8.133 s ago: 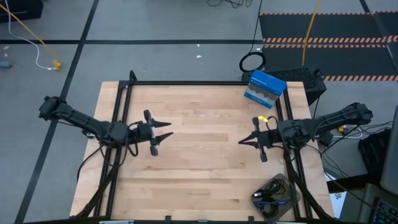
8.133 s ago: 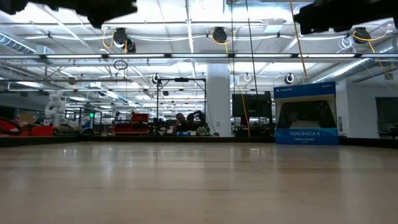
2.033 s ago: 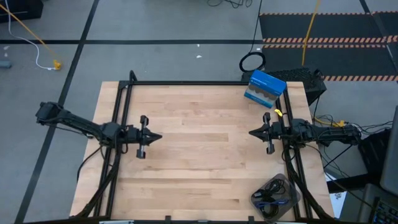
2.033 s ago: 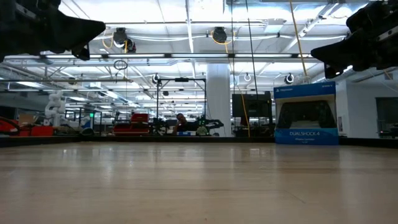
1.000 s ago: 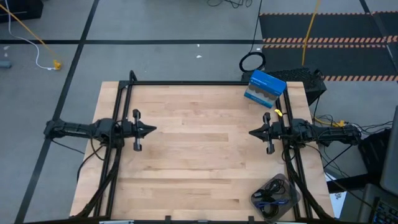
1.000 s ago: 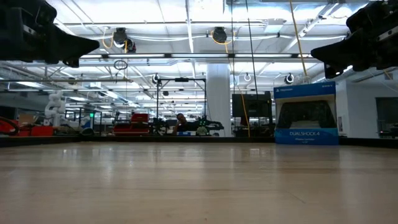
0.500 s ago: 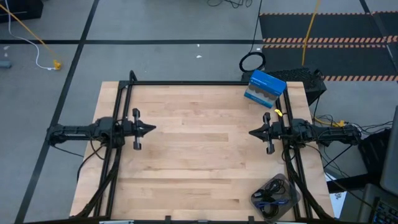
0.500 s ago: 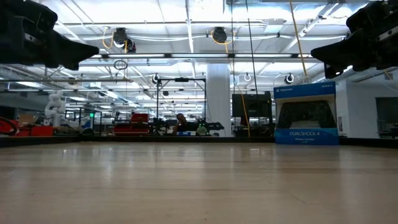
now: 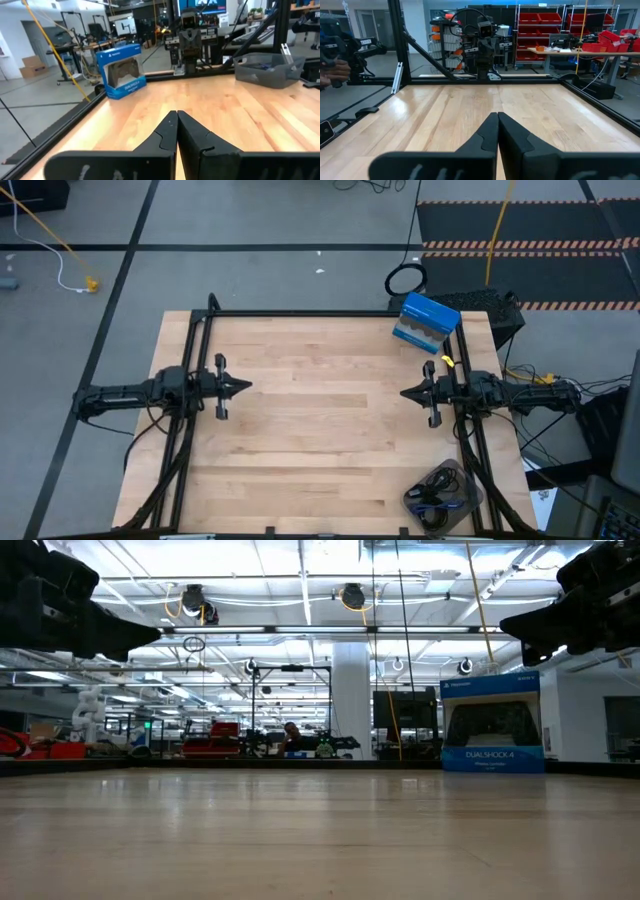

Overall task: Pick and place USB-C Cables
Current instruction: Return to Home Position

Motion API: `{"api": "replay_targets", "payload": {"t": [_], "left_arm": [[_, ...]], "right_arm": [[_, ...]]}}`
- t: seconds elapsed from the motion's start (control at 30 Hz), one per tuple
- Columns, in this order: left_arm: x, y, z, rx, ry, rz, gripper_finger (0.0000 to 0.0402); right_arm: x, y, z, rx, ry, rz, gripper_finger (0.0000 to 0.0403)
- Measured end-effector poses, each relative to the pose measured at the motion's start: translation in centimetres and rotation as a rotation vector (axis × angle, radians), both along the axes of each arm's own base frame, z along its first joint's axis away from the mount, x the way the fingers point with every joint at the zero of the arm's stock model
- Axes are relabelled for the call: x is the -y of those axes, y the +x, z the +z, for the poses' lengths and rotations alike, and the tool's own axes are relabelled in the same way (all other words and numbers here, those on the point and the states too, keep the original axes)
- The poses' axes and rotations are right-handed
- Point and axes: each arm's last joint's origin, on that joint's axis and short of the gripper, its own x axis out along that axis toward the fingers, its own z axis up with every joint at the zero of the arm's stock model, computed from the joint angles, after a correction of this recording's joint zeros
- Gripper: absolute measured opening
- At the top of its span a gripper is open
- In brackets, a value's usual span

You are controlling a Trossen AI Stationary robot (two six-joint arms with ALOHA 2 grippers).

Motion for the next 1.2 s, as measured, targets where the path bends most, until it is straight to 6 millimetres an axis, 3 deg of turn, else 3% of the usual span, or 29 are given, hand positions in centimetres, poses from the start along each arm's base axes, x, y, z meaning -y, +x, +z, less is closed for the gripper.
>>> {"api": "replay_targets", "payload": {"t": [0.13,0.43,0.97,1.2], "left_arm": [[-0.04,-0.01,-0.13,-0.016,-0.005,0.001,0.0004],[-0.06,0.0,-0.15,-0.024,0.053,0.011,0.0027],[-0.07,-0.01,-0.16,-0.024,0.044,0.015,0.0004],[-0.07,-0.01,-0.17,-0.024,0.045,0.015,0.0028]], "right_arm": [[0.0,0.0,0.0,0.0,0.0,0.0,0.0],[0.0,0.0,0.0,0.0,0.0,0.0,0.0],[0.0,0.0,0.0,0.0,0.0,0.0,0.0],[0.0,0.0,0.0,0.0,0.0,0.0,0.0]]}}
